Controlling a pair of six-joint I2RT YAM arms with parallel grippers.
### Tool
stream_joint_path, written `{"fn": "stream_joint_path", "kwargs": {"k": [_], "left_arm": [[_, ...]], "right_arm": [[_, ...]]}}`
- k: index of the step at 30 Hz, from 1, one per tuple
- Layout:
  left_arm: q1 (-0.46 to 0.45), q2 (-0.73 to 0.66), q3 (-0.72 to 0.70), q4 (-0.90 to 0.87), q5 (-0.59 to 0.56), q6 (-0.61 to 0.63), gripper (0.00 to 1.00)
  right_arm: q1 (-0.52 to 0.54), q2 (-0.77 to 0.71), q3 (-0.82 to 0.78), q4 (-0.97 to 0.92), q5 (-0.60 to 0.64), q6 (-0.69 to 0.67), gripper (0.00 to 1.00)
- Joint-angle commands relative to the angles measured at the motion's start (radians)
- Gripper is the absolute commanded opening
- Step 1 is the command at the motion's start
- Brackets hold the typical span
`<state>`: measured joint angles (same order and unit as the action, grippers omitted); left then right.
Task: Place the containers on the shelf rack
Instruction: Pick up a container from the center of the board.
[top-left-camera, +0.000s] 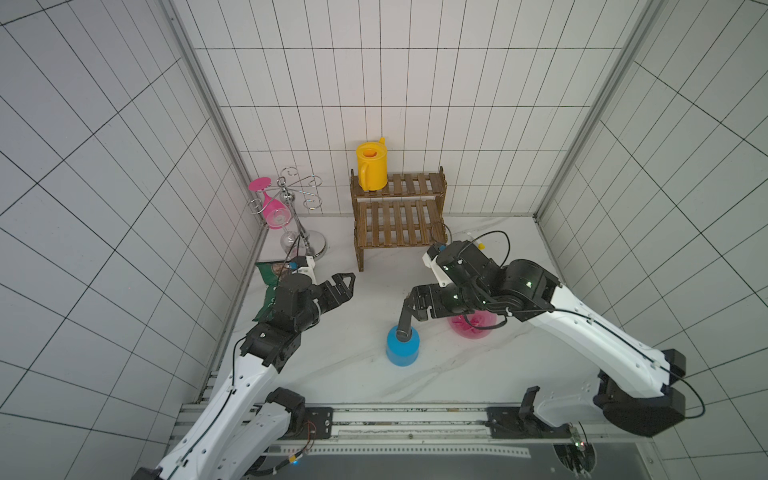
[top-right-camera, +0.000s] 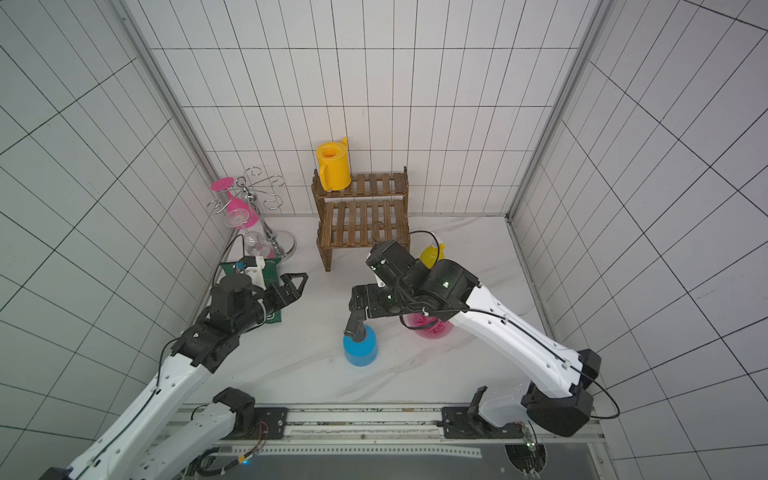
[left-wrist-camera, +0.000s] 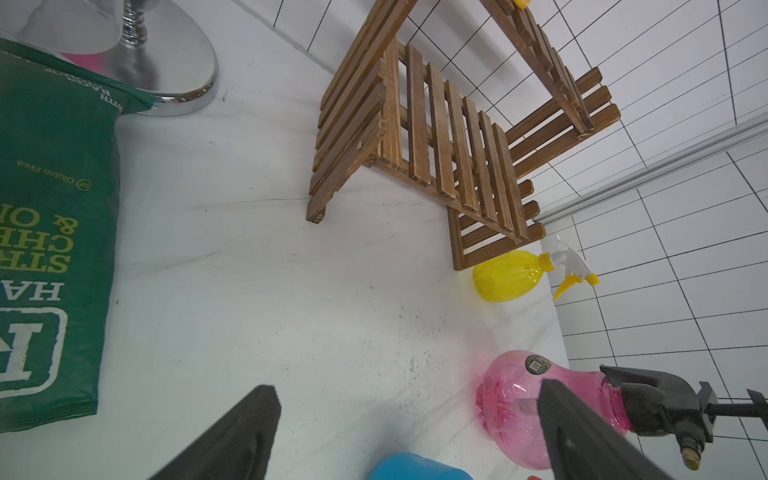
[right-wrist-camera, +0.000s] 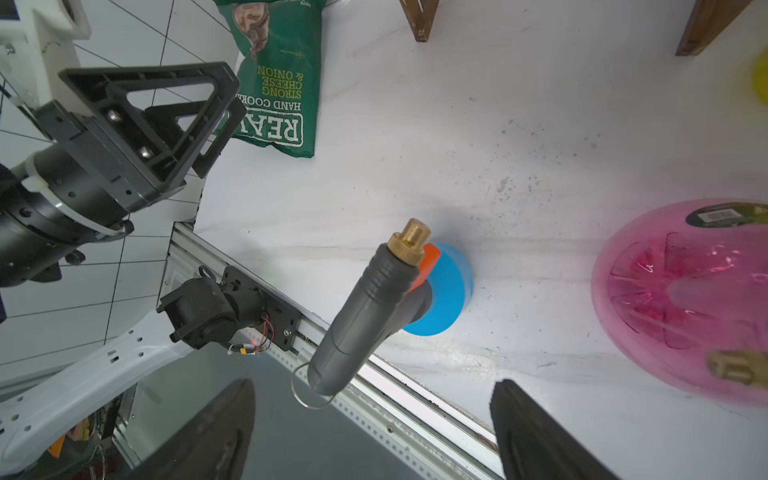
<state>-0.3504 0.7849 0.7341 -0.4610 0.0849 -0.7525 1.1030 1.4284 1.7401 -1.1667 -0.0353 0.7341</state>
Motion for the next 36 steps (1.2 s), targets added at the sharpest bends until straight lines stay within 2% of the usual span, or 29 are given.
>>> {"fn": "stream_joint_path", "kwargs": {"k": [1, 4, 7, 10, 13, 15, 20, 22, 23, 25, 29, 36], "left_arm": [[0.002, -0.034, -0.012, -0.017, -0.041, 0.006, 0.98], [0.001, -0.056, -0.006, -0.032, -0.044, 0.019, 0.98], [-0.001, -0.078, -0.005, -0.05, -0.053, 0.03, 0.98], [-0.001, -0.104, -0.01, -0.069, -0.061, 0.037, 0.98], [-0.001, -0.126, -0.017, -0.077, -0.074, 0.041, 0.98], [-0.001, -0.139, -0.018, -0.08, -0.078, 0.042, 0.98], [-0.001, -0.164, -0.018, -0.087, -0.099, 0.052, 0.98], [-0.001, -0.172, -0.022, -0.085, -0.111, 0.056, 0.99], [-0.001, -0.175, -0.023, -0.084, -0.116, 0.056, 0.99], [0.0, -0.177, -0.024, -0.082, -0.121, 0.06, 0.99], [0.001, -0.172, -0.024, -0.082, -0.119, 0.072, 0.99], [0.001, -0.172, -0.021, -0.073, -0.118, 0.107, 0.99]], "right_arm": [[0.022, 0.103, 0.121, -0.257, 0.125, 0.113, 0.96], [0.033, 0.204, 0.222, -0.338, 0.135, 0.113, 0.95], [0.034, 0.24, 0.23, -0.305, 0.139, 0.109, 0.82], [0.031, 0.274, 0.245, -0.294, 0.144, 0.106, 0.8], [0.018, 0.305, 0.246, -0.251, 0.095, 0.09, 0.72], [0.012, 0.325, 0.254, -0.239, 0.073, 0.084, 0.7], [-0.013, 0.334, 0.227, -0.226, 0.033, 0.082, 0.57], [-0.015, 0.323, 0.211, -0.196, 0.02, 0.066, 0.47], [-0.015, 0.317, 0.197, -0.179, 0.013, 0.06, 0.35], [-0.019, 0.312, 0.175, -0.153, -0.002, 0.048, 0.27], [-0.023, 0.319, 0.155, -0.151, -0.014, 0.023, 0.28], [-0.023, 0.322, 0.141, -0.171, 0.014, -0.049, 0.39]]}}
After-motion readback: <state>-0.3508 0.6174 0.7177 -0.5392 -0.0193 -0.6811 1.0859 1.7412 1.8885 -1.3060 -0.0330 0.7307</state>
